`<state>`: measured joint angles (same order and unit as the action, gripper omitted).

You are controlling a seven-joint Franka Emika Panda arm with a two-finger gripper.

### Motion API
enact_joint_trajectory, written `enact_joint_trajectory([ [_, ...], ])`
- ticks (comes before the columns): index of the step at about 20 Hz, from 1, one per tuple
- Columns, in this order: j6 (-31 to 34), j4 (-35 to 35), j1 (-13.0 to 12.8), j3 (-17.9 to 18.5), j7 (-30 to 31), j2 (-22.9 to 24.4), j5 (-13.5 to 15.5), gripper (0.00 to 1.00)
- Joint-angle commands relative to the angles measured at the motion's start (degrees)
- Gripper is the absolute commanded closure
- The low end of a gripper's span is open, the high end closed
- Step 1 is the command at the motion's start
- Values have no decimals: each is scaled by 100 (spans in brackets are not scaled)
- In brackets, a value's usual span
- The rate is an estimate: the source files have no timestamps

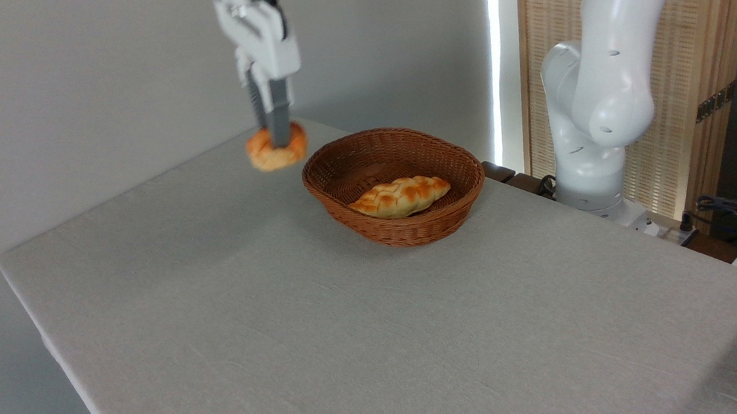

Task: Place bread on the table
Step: 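Lower the held bun onto the tabletop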

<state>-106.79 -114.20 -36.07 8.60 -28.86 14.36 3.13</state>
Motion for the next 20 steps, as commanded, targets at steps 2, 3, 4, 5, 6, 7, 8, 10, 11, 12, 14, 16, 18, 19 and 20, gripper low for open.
enact_joint_trajectory([
  [2,-377,934,-5,116,117,-1470,-67,56],
  [3,-438,943,-5,116,109,-1619,-76,46],
  [4,-552,943,-5,116,109,-1769,-84,34],
  [5,-710,943,-5,107,109,-1935,-84,24],
  [6,-877,943,-5,107,109,-2111,-84,22],
  [7,-1009,943,-5,107,109,-2235,-93,20],
  [8,-1114,943,-5,107,126,-2279,-102,11],
  [10,-1142,943,-5,107,126,-2271,-93,0],
  [11,-1142,943,4,107,126,-2262,-93,0],
  [12,-1142,943,4,99,126,-2262,-93,0],
  [14,-1142,943,4,107,117,-2271,-93,0],
  [16,-1142,943,4,107,117,-2271,-93,0],
  [18,-1142,952,21,107,117,-2236,-85,0],
  [19,-1142,952,143,99,117,-2192,-93,0],
  [20,-1142,961,266,64,126,-2105,-93,0],
])
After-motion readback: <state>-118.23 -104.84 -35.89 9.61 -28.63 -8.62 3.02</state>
